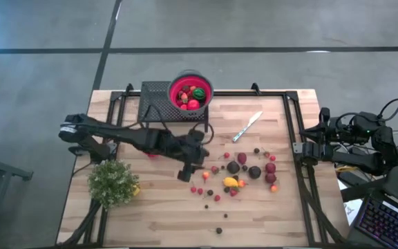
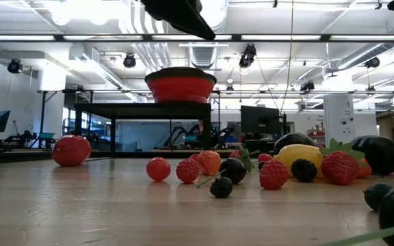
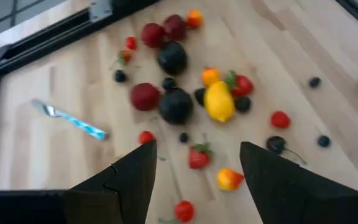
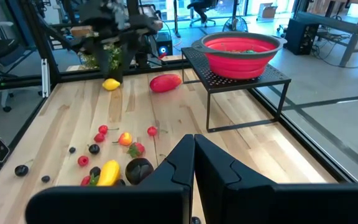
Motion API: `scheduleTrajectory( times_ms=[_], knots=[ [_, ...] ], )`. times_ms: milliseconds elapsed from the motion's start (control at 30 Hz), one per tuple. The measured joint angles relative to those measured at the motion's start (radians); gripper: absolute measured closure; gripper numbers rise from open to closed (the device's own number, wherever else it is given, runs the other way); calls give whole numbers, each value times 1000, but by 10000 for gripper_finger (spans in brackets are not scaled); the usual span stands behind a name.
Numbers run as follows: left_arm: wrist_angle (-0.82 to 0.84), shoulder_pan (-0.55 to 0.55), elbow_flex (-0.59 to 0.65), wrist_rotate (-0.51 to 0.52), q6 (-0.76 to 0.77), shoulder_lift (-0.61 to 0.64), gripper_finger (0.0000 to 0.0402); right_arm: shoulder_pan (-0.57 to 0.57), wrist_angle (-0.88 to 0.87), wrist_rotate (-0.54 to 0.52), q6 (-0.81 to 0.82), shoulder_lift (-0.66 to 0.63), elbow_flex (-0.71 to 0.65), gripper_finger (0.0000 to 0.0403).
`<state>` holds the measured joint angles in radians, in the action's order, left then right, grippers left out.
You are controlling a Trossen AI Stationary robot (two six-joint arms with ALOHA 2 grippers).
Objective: Pick & Place Fruit
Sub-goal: Put the red cherry into the red gray strainer bowl on the shelf
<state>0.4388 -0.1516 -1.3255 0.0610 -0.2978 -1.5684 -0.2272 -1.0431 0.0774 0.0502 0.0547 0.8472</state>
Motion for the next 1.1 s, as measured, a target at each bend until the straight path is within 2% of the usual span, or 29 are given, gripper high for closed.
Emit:
scheduleTrajectory(
  times_ms=[500, 1100],
  knots=[
    [-213, -123, 224, -9, -6, -1, 166, 0, 0, 0, 0, 0, 0, 394],
    [-416, -160, 471, -11, -19, -6, 165, 0, 0, 0, 0, 0, 0, 394]
  ],
)
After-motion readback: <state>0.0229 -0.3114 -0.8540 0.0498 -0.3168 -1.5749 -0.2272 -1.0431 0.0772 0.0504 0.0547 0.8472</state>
